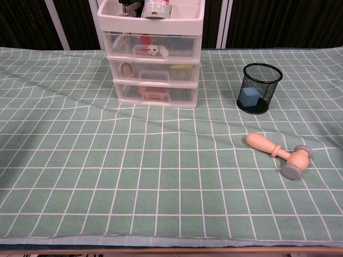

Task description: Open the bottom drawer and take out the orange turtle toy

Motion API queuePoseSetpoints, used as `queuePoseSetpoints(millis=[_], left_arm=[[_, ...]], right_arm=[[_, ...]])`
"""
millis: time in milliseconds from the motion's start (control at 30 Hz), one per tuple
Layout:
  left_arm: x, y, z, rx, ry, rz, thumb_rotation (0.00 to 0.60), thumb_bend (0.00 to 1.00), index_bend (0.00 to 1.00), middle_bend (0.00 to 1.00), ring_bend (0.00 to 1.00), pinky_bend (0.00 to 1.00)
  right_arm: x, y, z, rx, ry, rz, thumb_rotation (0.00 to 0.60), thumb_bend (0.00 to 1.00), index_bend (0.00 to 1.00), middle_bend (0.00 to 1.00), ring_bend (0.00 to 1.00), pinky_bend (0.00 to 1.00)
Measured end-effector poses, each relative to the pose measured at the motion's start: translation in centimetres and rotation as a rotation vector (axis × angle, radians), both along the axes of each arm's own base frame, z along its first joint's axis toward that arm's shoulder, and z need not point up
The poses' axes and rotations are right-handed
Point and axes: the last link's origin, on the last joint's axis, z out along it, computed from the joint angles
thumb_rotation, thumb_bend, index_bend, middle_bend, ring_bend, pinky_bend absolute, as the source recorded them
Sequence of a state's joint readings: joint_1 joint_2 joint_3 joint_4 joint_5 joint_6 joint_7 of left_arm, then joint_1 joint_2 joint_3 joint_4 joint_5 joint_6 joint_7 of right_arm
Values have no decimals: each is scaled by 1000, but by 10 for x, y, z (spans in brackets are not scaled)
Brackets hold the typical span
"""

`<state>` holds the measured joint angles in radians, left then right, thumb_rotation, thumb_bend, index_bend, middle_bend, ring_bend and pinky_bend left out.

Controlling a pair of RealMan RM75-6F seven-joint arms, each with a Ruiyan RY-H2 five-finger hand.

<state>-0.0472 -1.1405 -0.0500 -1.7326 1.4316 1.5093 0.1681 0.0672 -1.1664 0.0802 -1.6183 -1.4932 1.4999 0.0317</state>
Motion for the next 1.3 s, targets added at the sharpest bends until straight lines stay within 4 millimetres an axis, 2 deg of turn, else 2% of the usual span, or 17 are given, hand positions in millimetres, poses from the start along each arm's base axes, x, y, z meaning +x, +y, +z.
queuePoseSetpoints(millis=[667, 767, 833, 867, 933, 1000, 1067, 1200, 1300], left_arm=[[0, 0, -1, -5, -5, 2, 600, 60, 0, 0, 0, 41], [1, 1, -2, -8, -7, -1, 600, 62, 0, 0, 0, 84], [4, 2, -2, -2, -9, -15, 600, 68, 0, 17, 40, 175], [5, 4, -2, 2, -11, -24, 600, 77, 0, 68, 109, 267], [10, 8, -1, 15, -19, -44, 600, 112, 0, 264, 314, 462], [13, 12, -1, 28, -34, -57, 600, 178, 4, 548, 576, 683], [18, 18, -2, 42, -69, -72, 600, 244, 20, 704, 720, 811], [31, 37, -5, 50, -131, -107, 600, 374, 61, 906, 909, 975], [42, 54, -13, 23, -151, -125, 600, 458, 87, 978, 980, 1000]], right_arm=[[0, 0, 0, -3, 0, 0, 600, 91, 0, 93, 0, 184], [0, 0, -1, -4, -2, -2, 600, 92, 0, 93, 0, 185], [0, -1, -1, -4, -2, -2, 600, 91, 0, 93, 0, 185], [0, -1, -1, -5, -3, -3, 600, 91, 0, 93, 0, 185], [0, -1, -1, -6, -6, -5, 600, 91, 0, 93, 0, 185], [-1, -2, -1, -9, -9, -6, 600, 91, 0, 93, 0, 185], [-1, -2, 0, -15, -12, -5, 600, 91, 0, 93, 0, 185], [-3, -3, 1, -20, -17, -8, 600, 91, 0, 93, 0, 185], [-4, -4, 1, -19, -25, -17, 600, 91, 0, 93, 0, 185]])
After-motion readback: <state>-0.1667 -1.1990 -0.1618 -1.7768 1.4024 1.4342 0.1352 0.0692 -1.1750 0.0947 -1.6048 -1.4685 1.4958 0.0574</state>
